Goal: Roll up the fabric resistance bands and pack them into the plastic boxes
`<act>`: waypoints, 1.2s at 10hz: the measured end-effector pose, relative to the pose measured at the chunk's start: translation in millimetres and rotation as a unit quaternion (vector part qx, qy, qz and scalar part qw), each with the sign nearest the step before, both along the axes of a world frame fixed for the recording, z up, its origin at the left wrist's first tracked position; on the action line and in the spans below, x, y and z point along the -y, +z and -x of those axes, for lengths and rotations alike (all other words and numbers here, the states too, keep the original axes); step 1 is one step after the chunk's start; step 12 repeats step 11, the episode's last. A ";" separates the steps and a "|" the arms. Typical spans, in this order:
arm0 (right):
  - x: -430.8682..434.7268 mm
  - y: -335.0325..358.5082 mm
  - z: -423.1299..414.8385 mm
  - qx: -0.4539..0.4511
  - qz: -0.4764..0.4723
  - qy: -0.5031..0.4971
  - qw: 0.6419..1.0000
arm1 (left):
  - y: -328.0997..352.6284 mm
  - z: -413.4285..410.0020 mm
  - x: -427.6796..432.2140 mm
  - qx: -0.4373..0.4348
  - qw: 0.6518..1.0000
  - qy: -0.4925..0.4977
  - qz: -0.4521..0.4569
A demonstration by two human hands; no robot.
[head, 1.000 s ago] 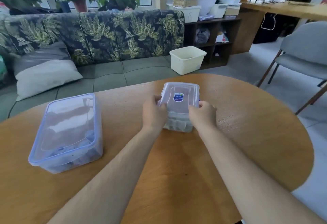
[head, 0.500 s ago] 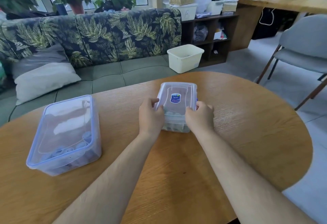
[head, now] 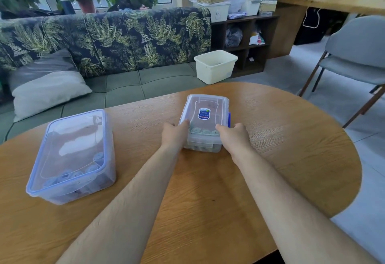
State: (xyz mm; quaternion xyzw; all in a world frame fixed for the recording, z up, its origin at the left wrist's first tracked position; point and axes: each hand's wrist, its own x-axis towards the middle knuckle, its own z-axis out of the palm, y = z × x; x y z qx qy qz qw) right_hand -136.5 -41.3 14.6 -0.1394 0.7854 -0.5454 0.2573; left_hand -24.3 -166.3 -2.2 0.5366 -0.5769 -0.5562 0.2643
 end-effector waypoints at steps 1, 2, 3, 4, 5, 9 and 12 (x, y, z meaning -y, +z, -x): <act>3.5 0.1 -1.0 -0.049 -0.036 -0.025 0.998 | 1.0 1.3 -2.4 0.019 0.999 0.017 0.041; 7.4 -0.1 -4.9 -0.111 -0.074 -0.013 0.991 | 4.0 2.9 -5.9 0.123 0.975 -0.006 0.184; 6.3 0.9 -6.5 -0.130 -0.083 0.001 0.988 | 0.0 2.4 -7.8 0.128 0.966 -0.031 0.224; 5.3 4.4 -8.6 -0.152 -0.092 0.004 0.984 | 0.9 0.9 -9.2 0.123 0.964 -0.029 0.235; 7.2 6.7 -9.7 -0.180 -0.102 0.009 0.978 | 3.6 0.0 -7.4 0.130 0.960 -0.033 0.245; 4.7 19.2 -15.1 -0.254 -0.202 0.059 0.944 | 20.4 -6.6 -17.0 0.236 0.931 -0.079 0.266; 2.6 71.6 -26.7 -0.344 -0.101 0.061 0.932 | 69.2 -32.0 -15.0 0.101 0.947 -0.081 0.295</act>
